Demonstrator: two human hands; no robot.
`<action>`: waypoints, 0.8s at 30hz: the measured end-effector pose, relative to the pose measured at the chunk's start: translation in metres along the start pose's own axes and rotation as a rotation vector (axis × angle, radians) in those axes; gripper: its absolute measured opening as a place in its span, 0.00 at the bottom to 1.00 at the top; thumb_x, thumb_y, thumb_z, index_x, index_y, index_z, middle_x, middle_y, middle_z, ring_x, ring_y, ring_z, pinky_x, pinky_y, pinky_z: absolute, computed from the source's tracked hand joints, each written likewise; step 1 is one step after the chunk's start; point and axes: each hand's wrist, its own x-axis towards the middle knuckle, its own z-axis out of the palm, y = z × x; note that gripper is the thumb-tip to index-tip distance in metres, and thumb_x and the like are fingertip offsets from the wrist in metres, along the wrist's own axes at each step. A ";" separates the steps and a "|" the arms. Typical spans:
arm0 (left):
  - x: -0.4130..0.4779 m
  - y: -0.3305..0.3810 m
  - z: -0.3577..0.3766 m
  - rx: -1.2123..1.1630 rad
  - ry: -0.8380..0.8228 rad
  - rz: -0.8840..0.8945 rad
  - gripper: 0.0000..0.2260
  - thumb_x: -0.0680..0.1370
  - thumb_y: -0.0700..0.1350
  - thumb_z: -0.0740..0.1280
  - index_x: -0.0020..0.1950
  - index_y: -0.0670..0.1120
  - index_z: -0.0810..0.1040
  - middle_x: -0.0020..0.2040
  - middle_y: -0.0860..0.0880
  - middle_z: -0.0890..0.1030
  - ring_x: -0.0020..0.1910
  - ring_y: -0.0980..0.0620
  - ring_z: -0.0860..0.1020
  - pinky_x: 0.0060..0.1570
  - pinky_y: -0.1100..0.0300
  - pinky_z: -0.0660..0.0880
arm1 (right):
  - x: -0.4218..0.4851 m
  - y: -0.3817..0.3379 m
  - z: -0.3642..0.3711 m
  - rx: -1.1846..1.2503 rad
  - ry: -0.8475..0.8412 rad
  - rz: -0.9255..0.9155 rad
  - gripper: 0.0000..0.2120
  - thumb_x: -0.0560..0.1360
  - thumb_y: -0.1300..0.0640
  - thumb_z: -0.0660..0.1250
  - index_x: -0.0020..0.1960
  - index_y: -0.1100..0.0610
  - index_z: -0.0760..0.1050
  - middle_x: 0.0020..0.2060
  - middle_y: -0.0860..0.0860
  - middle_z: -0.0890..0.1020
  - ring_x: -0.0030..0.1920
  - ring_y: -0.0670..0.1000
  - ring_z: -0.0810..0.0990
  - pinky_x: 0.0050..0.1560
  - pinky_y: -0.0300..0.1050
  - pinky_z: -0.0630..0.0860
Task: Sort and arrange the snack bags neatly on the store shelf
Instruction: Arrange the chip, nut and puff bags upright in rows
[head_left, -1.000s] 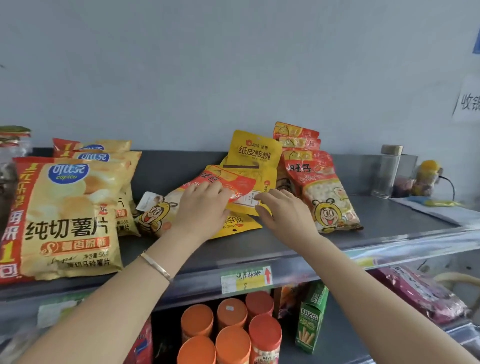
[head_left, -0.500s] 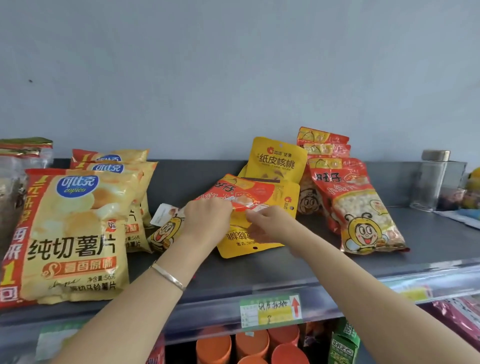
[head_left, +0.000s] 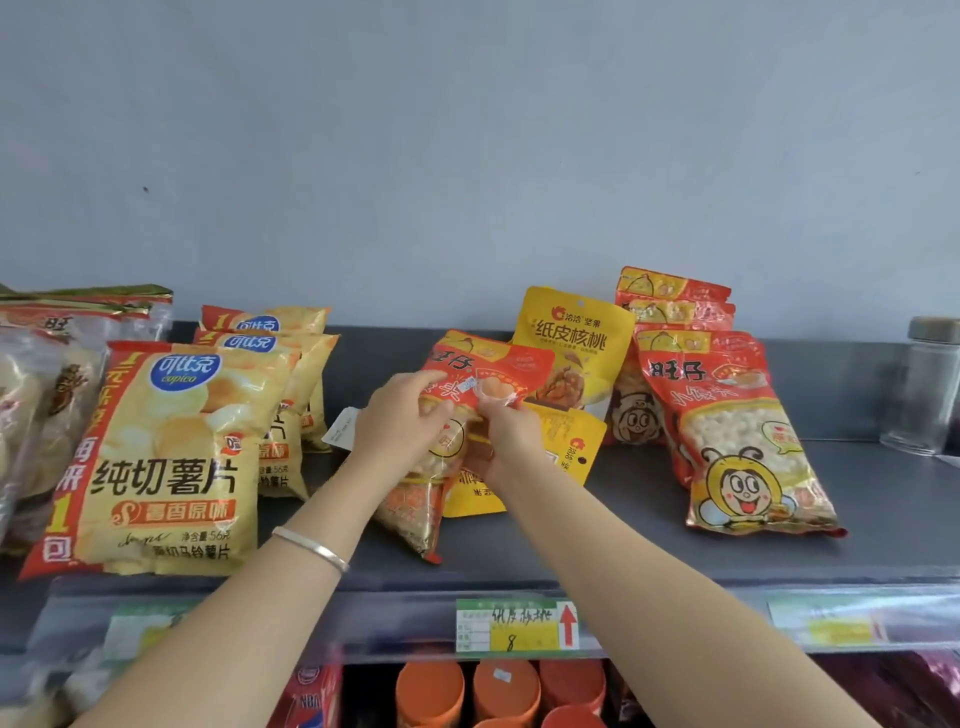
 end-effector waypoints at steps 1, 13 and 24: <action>0.001 0.000 0.000 0.004 0.017 -0.028 0.19 0.77 0.50 0.64 0.68 0.50 0.71 0.66 0.48 0.72 0.65 0.48 0.71 0.61 0.51 0.69 | -0.002 -0.004 -0.003 0.005 0.000 -0.044 0.09 0.79 0.61 0.62 0.58 0.58 0.74 0.41 0.56 0.80 0.40 0.58 0.80 0.34 0.47 0.77; -0.031 0.127 0.064 -1.020 -0.161 -0.163 0.17 0.73 0.51 0.70 0.59 0.56 0.70 0.53 0.54 0.79 0.51 0.55 0.78 0.47 0.59 0.74 | -0.025 -0.099 -0.131 -0.289 0.253 -0.433 0.19 0.79 0.48 0.60 0.66 0.56 0.68 0.56 0.54 0.79 0.54 0.55 0.80 0.57 0.55 0.77; -0.054 0.217 0.160 -1.111 -0.278 -0.147 0.28 0.75 0.49 0.69 0.71 0.50 0.60 0.61 0.53 0.74 0.61 0.53 0.73 0.51 0.65 0.70 | -0.056 -0.113 -0.249 -0.786 0.538 -0.481 0.29 0.79 0.39 0.56 0.74 0.50 0.56 0.66 0.53 0.75 0.61 0.58 0.76 0.61 0.56 0.72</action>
